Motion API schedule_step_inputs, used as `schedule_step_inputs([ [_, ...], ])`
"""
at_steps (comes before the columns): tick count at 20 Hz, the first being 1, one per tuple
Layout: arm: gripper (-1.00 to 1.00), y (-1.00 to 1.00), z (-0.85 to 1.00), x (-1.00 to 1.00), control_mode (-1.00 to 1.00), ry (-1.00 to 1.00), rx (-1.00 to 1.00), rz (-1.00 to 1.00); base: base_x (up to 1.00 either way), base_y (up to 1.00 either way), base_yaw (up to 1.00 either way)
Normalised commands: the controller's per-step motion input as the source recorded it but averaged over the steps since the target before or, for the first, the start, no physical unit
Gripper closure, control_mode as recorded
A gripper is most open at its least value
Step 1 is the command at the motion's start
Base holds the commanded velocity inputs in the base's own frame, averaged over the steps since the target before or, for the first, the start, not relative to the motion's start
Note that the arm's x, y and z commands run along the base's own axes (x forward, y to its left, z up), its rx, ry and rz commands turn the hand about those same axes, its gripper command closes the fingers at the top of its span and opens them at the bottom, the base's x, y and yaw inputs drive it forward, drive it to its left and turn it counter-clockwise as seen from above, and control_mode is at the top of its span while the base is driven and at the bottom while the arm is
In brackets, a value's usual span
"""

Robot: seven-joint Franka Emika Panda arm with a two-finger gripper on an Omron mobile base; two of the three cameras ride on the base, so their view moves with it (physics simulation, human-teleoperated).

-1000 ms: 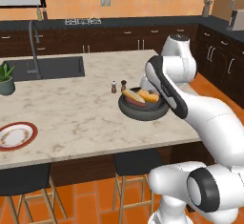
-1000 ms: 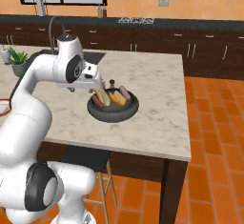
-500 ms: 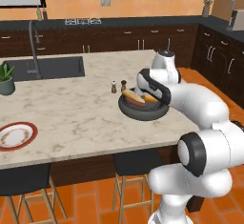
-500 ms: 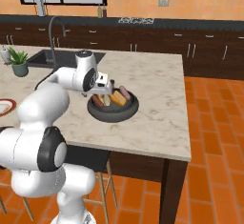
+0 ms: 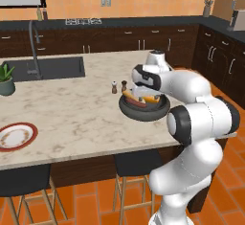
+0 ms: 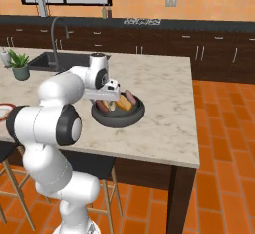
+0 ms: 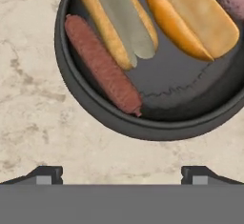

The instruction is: Place one bun and one sausage from the bowl on each plate.

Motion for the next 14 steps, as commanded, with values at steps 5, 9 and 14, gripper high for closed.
schedule_step_inputs([
  [5,-1.00,0.00,-0.63,0.10,-1.00,0.05,0.00,0.00,0.00,0.00,0.00],
  [9,-1.00,0.00,-0.48,0.32,-1.00,0.00,0.00,0.00,0.00,0.00,0.00],
  [14,-1.00,0.00,-0.31,0.27,-1.00,0.00,0.00,0.00,0.00,0.00,0.00],
])
